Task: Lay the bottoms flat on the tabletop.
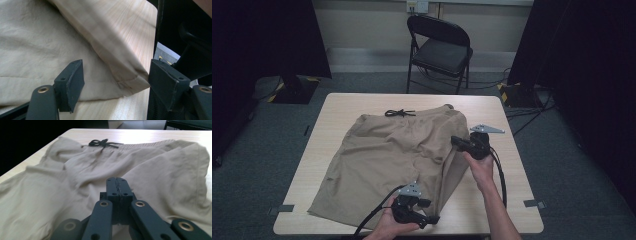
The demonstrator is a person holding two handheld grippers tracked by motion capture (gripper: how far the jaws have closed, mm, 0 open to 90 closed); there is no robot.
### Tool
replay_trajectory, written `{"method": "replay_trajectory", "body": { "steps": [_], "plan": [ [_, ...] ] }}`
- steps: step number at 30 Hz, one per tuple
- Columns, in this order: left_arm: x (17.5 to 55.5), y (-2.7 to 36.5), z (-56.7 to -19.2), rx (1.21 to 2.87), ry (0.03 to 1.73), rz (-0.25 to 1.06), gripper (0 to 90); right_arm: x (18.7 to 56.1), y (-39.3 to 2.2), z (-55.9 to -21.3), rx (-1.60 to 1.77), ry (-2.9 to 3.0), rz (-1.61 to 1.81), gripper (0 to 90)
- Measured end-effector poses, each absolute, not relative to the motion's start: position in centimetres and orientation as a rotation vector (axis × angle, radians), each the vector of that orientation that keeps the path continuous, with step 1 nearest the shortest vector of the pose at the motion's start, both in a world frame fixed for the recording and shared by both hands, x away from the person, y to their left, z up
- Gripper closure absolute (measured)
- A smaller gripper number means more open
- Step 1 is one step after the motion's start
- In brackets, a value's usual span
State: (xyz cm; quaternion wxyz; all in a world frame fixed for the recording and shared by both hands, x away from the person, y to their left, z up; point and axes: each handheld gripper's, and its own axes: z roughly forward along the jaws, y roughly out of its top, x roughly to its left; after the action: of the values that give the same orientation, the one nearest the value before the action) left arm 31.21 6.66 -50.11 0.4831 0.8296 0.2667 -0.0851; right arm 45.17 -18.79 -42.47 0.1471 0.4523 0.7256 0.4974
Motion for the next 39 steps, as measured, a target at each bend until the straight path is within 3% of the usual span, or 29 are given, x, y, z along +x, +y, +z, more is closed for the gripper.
{"method": "replay_trajectory", "body": {
  "steps": [5,8,14,20,24,29,39],
  "plan": [
    [31.6,6.9,-50.1,1.984,0.689,-0.229,29.0,46.1,-19.0,-42.8,1.348,2.071,1.407,90.0],
    [31.3,6.6,-50.2,2.023,0.681,-0.188,37.7,46.2,-19.4,-42.9,1.357,2.059,1.405,90.0],
    [31.2,6.3,-49.9,1.998,0.681,-0.188,29.0,46.4,-19.8,-42.7,1.374,2.049,1.39,90.0],
    [31.4,6.1,-50.0,2.021,0.699,-0.136,29.3,47.0,-19.2,-42.7,1.375,2.061,1.38,90.0],
    [31.6,6.7,-49.9,2.004,0.728,-0.073,60.5,47.1,-19.1,-42.8,1.374,2.069,1.385,90.0],
    [31.7,7.8,-49.4,1.948,0.711,-0.116,80.8,46.0,-19.7,-42.7,1.354,2.084,1.373,90.0],
    [29.9,7.1,-47.6,1.937,0.585,-0.161,84.0,39.1,-25.1,-40.6,1.307,2.034,1.369,90.0]
  ]
}}
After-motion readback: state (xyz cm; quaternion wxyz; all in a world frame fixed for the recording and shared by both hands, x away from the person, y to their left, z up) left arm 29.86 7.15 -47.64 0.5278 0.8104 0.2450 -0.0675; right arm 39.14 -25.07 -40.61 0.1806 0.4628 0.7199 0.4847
